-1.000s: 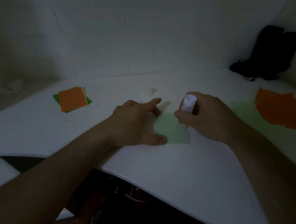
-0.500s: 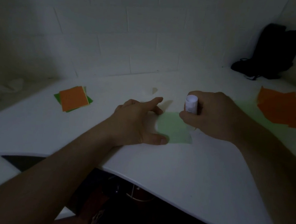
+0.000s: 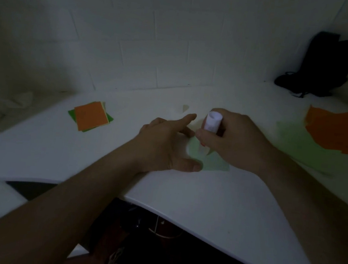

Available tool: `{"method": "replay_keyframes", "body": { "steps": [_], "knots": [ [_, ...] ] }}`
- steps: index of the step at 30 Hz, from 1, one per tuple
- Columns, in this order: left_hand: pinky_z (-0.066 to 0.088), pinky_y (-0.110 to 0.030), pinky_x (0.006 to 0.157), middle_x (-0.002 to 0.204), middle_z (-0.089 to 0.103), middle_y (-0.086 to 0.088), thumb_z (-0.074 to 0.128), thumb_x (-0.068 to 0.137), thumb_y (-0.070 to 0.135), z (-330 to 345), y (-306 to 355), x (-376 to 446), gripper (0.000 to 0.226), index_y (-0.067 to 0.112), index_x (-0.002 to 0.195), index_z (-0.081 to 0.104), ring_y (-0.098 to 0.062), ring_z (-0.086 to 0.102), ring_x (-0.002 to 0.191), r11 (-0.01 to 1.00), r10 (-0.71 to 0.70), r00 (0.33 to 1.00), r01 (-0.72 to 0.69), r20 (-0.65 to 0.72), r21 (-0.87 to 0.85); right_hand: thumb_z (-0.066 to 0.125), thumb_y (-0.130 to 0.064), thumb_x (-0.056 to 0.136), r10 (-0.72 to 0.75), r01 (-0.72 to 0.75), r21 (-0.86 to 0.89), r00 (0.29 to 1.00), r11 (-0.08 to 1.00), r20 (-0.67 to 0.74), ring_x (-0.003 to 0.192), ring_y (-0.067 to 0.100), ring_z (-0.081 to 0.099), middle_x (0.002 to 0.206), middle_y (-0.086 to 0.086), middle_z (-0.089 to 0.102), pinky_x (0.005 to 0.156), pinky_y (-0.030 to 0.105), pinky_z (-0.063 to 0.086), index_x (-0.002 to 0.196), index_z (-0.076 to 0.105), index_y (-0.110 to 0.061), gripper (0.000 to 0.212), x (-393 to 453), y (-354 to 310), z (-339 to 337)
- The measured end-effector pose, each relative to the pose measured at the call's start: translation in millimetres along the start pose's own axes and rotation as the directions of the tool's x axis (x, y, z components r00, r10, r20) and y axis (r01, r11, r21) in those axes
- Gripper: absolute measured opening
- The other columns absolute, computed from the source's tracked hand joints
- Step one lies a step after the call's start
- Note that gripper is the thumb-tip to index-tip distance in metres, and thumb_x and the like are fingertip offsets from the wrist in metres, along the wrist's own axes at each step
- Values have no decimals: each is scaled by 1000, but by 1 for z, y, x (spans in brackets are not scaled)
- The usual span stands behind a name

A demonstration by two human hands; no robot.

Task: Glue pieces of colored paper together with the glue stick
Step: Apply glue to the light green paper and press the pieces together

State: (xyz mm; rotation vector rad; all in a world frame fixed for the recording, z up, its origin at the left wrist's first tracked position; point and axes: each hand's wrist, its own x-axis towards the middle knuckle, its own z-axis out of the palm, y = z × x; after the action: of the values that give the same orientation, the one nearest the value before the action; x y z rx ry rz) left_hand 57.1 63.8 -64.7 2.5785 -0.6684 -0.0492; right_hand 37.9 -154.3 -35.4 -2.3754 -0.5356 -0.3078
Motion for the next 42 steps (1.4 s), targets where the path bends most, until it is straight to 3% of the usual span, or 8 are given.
{"method": "replay_keyframes", "body": {
  "steps": [3, 9, 15, 20, 27, 31, 36, 42],
  "knots": [
    [37, -52, 113, 141, 52, 31, 70, 55, 86, -1, 1, 1, 127, 48, 160, 10, -20, 44, 137, 1000, -3, 1000, 3, 3, 15, 66, -45, 89, 15, -15, 4, 999, 1000, 36, 69, 7, 64, 75, -8, 69, 67, 36, 52, 79, 56, -36, 16, 0, 0, 5],
    [44, -53, 104, 115, 56, 35, 69, 54, 87, -1, 0, 3, 115, 44, 154, 32, -18, 57, 122, 999, 37, 999, -37, -6, -3, 67, -43, 90, -9, 9, 19, 1000, 1000, 28, 66, 4, 59, 70, -11, 63, 55, 16, 39, 75, 49, -45, 23, 0, -9, 10],
    [47, -51, 100, 118, 65, 28, 69, 56, 84, -2, 2, 3, 97, 49, 142, 42, -17, 62, 114, 996, 81, 996, -82, -32, -33, 67, -44, 90, 5, -10, 88, 998, 996, 56, 71, 6, 63, 81, -9, 70, 66, 32, 51, 90, 61, -37, 9, 0, -10, 15],
    [47, -47, 98, 105, 64, 32, 70, 55, 79, -4, 6, 1, 81, 51, 128, 49, -9, 62, 103, 996, 84, 995, -86, -51, -36, 68, -48, 90, 23, -34, 146, 997, 989, 71, 83, 9, 68, 92, -10, 73, 77, 43, 57, 103, 66, -33, 20, 1, -10, 22],
    [41, -53, 109, 128, 51, 40, 68, 52, 90, 0, -2, 3, 125, 48, 159, 18, -20, 51, 131, 999, 40, 999, -40, -31, 2, 67, -38, 93, 52, -35, 154, 992, 987, -113, 69, 5, 64, 77, -9, 70, 64, 28, 51, 82, 63, -23, 19, 5, -4, 1],
    [36, -52, 114, 128, 48, 41, 66, 51, 91, 1, -4, 2, 131, 45, 161, 11, -19, 45, 137, 999, 38, 999, -38, -28, 12, 67, -36, 92, 37, -31, 78, 997, 996, -69, 62, -3, 58, 70, -27, 63, 54, 11, 38, 74, 54, -28, 23, 0, -1, -2],
    [38, -52, 111, 137, 53, 34, 70, 53, 88, 1, -3, 3, 126, 48, 159, 15, -19, 47, 135, 1000, 28, 999, -28, -29, 5, 67, -42, 88, 20, -18, 83, 1000, 996, -17, 67, 5, 62, 75, -13, 68, 62, 27, 48, 78, 59, -29, 18, 0, -6, 6],
    [40, -53, 109, 119, 48, 42, 70, 54, 86, 0, -1, 2, 122, 48, 158, 19, -20, 49, 131, 999, 35, 999, -35, -23, -2, 66, -48, 87, -1, -2, 62, 999, 998, 54, 70, 7, 64, 78, -10, 70, 66, 33, 51, 82, 58, -38, 14, -1, -3, 8]
  ]
}}
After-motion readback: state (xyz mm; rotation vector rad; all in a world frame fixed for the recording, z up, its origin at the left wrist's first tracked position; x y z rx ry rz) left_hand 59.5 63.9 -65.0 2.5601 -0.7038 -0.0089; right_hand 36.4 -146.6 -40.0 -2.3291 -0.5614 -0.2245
